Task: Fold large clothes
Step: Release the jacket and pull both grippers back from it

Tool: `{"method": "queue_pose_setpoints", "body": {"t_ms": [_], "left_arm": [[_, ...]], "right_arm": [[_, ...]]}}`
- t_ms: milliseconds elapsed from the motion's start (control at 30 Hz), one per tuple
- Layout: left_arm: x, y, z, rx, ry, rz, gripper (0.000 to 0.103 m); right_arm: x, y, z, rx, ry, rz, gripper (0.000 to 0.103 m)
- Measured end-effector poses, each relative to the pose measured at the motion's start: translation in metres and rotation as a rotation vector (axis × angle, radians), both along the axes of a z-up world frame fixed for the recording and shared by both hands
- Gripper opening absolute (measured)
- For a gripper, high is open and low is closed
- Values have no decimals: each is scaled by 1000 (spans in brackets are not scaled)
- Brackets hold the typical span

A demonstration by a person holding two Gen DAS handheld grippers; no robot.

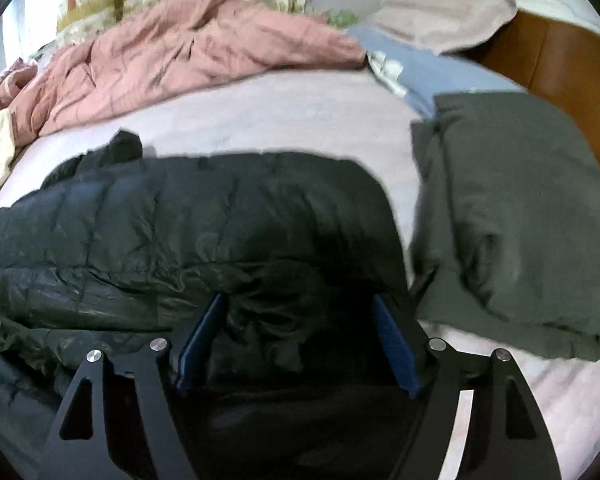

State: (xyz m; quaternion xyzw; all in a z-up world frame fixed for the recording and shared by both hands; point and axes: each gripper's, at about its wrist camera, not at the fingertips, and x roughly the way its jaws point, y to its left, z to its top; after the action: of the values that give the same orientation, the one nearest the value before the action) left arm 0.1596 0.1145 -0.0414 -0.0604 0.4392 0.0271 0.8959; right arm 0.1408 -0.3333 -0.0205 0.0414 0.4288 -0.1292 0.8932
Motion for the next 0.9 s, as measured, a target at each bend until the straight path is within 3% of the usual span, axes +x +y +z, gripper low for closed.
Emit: {"method": "queue_pose_setpoints", "body": {"t_ms": [167,233,300,400,500,600,667,733,833,900], "left_arm": [[-52,5,28,-49,-140,-36,82],[-75,3,38,-45,-192,-39,89],[-86,-2,39,-24,-182,-42,90],[-90,-9,17,18,-129,-50,90],[-102,-9,-2,-6,-152,3,91],[-121,-10,9,-4,-188,16,90],[-145,-8,16,-5,-210,43,84],[-171,-8,31,-15,-300,20,84],[-207,-19,57,43,-448,-33,85],[-231,-25,62,23,-538,-53,91]], "right_arm": [[-26,-12,24,76,-66,36,76],[-41,-18,39,134,-135,59,78],[-57,-19,50,208,-191,91,78],[-73,-7,41,273,-183,136,78],[-85,10,10,207,-90,131,78],[-95,28,-12,63,-52,149,78],[-104,37,-10,-13,-64,152,78],[-121,35,0,-16,-124,129,78],[-160,28,20,74,-280,117,79],[-184,31,29,117,-365,144,80]]}}
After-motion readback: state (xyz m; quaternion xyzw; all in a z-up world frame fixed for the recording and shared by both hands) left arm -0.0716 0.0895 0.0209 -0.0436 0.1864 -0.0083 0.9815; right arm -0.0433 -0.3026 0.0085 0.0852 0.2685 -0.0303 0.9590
